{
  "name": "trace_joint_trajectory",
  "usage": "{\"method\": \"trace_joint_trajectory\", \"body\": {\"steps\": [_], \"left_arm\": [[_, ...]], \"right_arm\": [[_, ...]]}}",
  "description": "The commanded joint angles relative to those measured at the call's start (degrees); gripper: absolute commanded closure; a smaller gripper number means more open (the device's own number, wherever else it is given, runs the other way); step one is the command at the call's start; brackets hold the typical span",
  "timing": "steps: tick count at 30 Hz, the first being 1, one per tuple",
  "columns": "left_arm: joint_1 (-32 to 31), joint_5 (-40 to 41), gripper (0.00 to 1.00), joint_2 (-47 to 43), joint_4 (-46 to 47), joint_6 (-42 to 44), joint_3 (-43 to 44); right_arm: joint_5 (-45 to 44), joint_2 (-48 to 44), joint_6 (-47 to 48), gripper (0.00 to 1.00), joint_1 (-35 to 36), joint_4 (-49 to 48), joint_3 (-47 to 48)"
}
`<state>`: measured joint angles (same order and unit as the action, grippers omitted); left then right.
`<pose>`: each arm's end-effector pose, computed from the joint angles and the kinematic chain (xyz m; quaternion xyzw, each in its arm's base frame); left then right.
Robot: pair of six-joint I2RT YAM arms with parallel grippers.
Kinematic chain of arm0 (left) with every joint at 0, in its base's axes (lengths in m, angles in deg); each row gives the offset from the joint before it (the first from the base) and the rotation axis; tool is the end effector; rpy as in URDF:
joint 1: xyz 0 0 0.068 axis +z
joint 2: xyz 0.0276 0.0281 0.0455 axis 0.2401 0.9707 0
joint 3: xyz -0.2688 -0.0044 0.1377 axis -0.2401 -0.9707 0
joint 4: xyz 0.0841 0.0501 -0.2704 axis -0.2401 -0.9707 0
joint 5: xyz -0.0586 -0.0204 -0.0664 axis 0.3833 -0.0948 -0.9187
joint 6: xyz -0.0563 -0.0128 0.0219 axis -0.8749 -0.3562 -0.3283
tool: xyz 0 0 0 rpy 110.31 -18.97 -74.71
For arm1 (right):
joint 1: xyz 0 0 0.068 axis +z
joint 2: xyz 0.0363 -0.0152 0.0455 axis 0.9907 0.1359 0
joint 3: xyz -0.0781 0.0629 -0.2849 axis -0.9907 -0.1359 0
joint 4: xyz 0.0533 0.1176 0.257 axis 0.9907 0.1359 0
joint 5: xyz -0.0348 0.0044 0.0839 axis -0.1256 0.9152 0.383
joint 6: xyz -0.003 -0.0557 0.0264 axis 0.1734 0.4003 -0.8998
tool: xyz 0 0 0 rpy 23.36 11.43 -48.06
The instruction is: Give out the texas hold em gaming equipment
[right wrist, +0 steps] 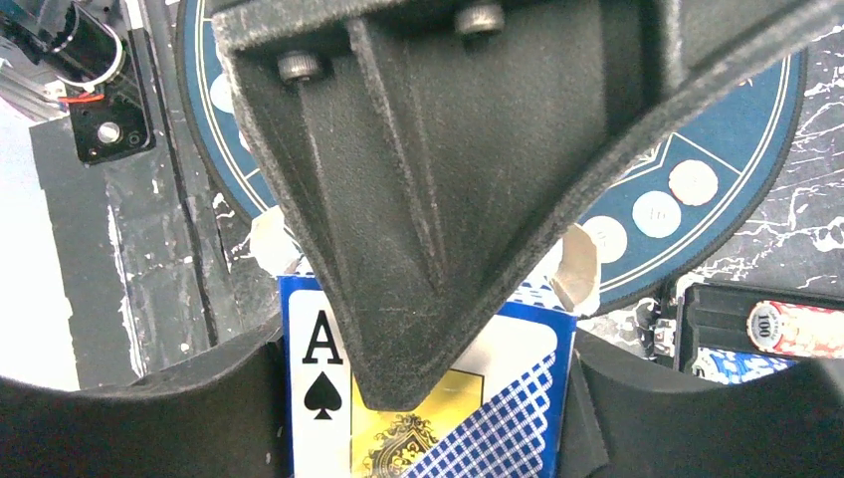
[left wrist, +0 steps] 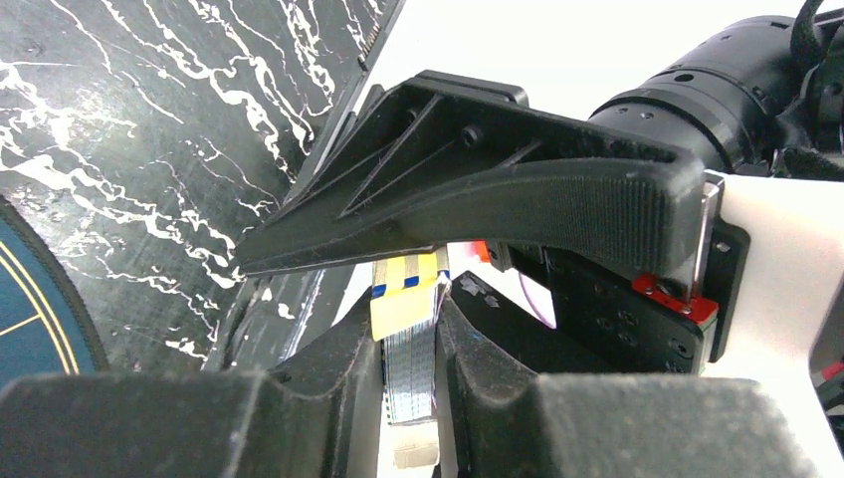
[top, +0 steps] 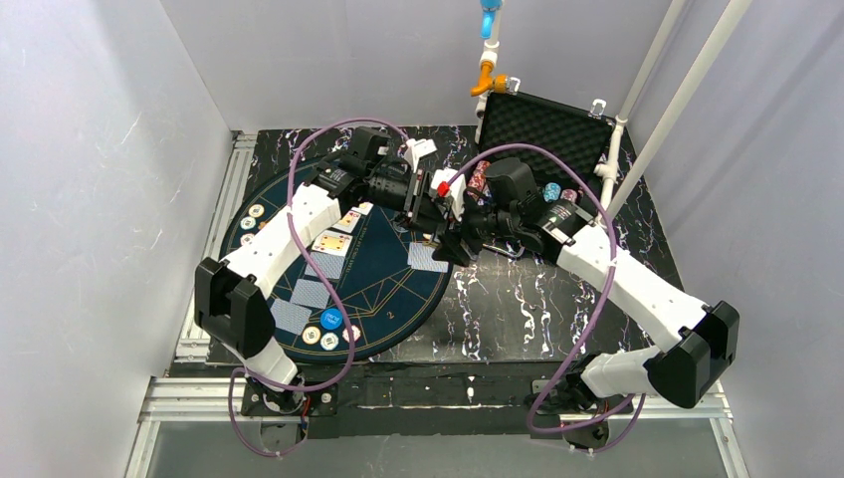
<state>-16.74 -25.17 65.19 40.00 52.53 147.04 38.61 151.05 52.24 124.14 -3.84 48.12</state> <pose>0.3186 -0.2351 0.3817 0.2266 0.7722 -0.5806 0.1236 0.2244 0.2286 0.3863 -0.5180 0.6842 0.2879 0.4250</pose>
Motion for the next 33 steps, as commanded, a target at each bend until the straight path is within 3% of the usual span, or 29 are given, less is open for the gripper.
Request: {"method": "trace_joint_trajectory", "body": {"steps": [1, 2, 3, 6, 8, 14, 22, 33], "left_arm": [[3.76, 2.38, 1.0, -4.82, -9.13, 8.01, -0.01], [5.0, 3.79, 1.0, -5.28, -11.75, 10.35, 0.27], [6.06, 5.34, 1.0, -5.42, -14.35, 13.19, 0.73], [11.55, 17.37, 1.0, -3.32, -28.31, 25.96, 5.37], [17.11, 32.13, 1.0, 1.17, -37.04, 39.35, 12.38], [13.51, 45.16, 1.0, 7.1, -29.93, 42.01, 6.66], [12.57, 28.85, 1.0, 13.69, -26.79, 37.36, 4.35], [12.86, 19.37, 0.96, 18.09, -18.41, 35.39, -0.31]], "right_arm": [[-2.28, -1.74, -1.16, 0.27, -0.21, -0.84, 2.45], [-2.55, -2.0, -1.09, 0.11, -0.25, -0.41, 2.36], [-2.73, -2.21, -1.08, 0.03, -0.21, 0.01, 2.32], [-3.25, -2.78, -0.03, 0.02, -0.21, 1.5, 2.49], [-3.93, -3.46, 1.02, 0.02, -0.21, 1.99, 1.63], [-7.7, -3.44, 1.73, 0.02, -1.89, 0.72, 1.08], [-7.42, -3.52, 2.25, 0.02, -2.66, 2.5, 1.17], [-7.14, -3.01, 2.44, 0.02, -3.38, 4.09, 1.77]]}}
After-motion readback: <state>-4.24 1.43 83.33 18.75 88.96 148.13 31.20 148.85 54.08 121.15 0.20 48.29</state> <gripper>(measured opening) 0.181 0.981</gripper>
